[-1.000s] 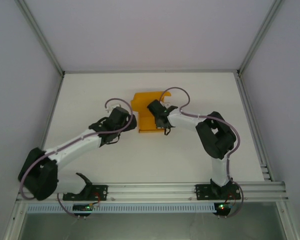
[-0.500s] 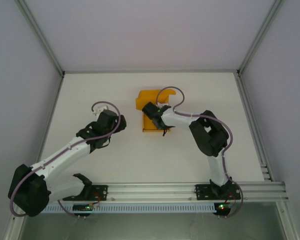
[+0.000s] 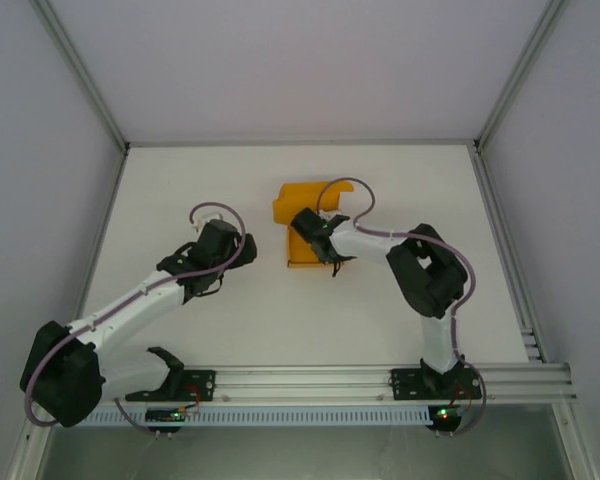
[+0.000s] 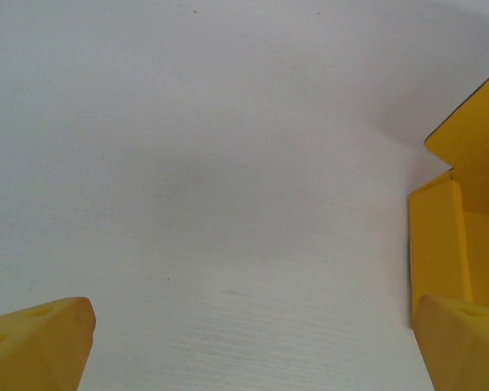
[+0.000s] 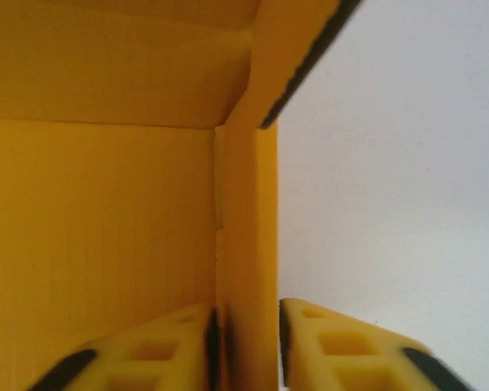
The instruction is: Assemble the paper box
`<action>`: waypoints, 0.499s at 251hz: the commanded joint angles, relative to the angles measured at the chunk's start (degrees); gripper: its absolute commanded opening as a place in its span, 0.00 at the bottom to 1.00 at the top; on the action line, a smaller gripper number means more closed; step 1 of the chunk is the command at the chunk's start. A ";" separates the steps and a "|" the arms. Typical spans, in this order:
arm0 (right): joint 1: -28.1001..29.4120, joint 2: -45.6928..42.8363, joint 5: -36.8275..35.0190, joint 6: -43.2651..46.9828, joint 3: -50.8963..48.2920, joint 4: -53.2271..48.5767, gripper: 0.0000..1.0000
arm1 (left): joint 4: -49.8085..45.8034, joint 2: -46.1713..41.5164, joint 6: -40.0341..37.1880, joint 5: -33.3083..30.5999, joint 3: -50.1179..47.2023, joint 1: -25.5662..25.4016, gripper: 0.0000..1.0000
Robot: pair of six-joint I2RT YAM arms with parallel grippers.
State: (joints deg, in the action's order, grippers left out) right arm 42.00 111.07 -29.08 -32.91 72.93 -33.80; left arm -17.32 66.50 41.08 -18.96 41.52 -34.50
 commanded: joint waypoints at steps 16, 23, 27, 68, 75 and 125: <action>-1.31 -6.93 6.80 1.99 -3.87 6.86 0.39 | 2.69 1.13 -4.59 3.59 2.10 0.17 0.99; -1.43 -7.75 7.10 2.58 -4.22 7.52 0.41 | 2.85 1.33 -4.92 3.81 2.34 0.22 0.99; -1.40 -8.08 7.23 3.02 -4.27 7.81 0.43 | 2.95 1.48 -5.16 3.87 2.43 0.19 0.99; -1.49 -11.48 7.56 4.72 -5.98 7.71 0.60 | 2.69 3.43 -8.12 5.00 4.88 0.20 0.99; -1.56 -12.11 7.56 5.77 -6.45 8.14 0.63 | 2.80 3.65 -8.99 5.52 5.25 0.17 0.99; -5.93 -21.21 13.34 20.62 -11.08 14.00 0.93 | 3.83 4.48 -15.30 10.65 6.04 0.16 0.99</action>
State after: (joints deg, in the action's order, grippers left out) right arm 39.62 95.96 -20.82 -23.22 64.18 -23.66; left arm -14.74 70.65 31.73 -12.80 45.80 -34.50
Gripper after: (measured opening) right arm 0.880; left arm 0.994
